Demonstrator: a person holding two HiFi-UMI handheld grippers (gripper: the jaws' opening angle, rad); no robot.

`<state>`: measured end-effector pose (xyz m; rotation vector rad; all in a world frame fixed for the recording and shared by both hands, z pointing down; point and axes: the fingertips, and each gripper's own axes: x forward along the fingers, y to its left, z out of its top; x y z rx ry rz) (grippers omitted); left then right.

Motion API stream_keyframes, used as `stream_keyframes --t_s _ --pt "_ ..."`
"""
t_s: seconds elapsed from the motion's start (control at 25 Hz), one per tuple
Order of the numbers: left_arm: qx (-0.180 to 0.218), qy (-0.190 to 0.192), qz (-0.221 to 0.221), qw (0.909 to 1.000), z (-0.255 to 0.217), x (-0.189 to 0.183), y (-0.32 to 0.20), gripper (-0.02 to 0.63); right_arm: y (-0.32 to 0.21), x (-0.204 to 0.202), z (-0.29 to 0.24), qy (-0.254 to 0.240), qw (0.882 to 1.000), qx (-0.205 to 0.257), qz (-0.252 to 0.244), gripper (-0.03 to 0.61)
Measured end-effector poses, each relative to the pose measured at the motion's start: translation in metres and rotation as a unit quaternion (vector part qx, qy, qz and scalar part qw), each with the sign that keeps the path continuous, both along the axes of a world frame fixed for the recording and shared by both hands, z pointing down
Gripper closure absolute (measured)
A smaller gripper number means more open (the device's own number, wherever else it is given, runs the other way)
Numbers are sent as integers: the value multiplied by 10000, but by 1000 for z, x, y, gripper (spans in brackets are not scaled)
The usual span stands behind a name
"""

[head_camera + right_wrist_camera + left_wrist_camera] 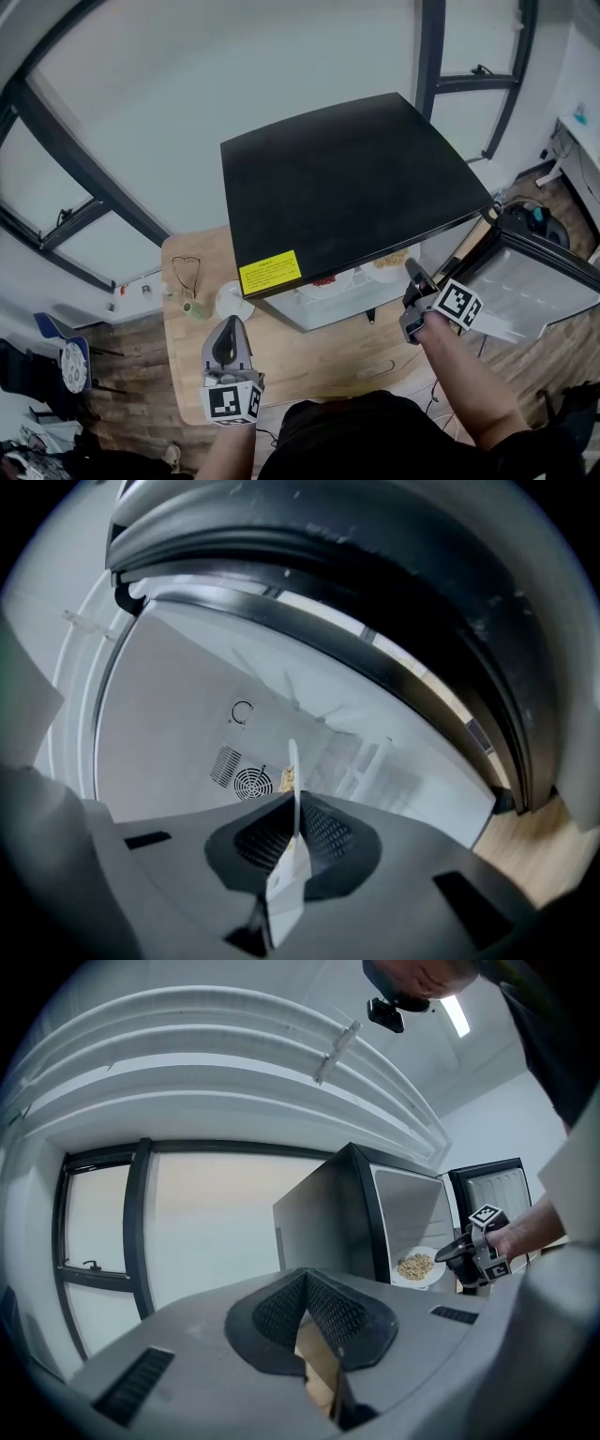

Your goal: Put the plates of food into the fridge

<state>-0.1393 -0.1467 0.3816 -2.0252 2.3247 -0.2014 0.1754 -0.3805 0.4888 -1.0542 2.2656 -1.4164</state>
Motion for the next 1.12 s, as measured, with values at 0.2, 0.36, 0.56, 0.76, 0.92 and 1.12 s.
stream_keyframes --t_s 0.2,0.36,0.56,0.76,0.92,1.12 --pt "5 25 -179 9998 2 -9 3 611 -21 -11 1 1135 9932 211 -148 529" --pt "-61 53 -264 9996 8 -15 6 611 -27 -12 6 2258 9727 484 -216 498" --pt "-71 114 -323 9994 14 -18 4 611 -37 -10 17 3356 9382 825 -161 462" --pt "-81 116 -286 9995 13 -16 5 611 -39 -6 12 3926 9127 1136 -6 416" --pt "-132 118 -239 9996 17 -18 1 611 -29 -8 -9 3532 9233 1503 78 416" --pt "-152 102 -69 9998 21 -12 5 611 -2 4 -29 3077 9307 1963 243 416"
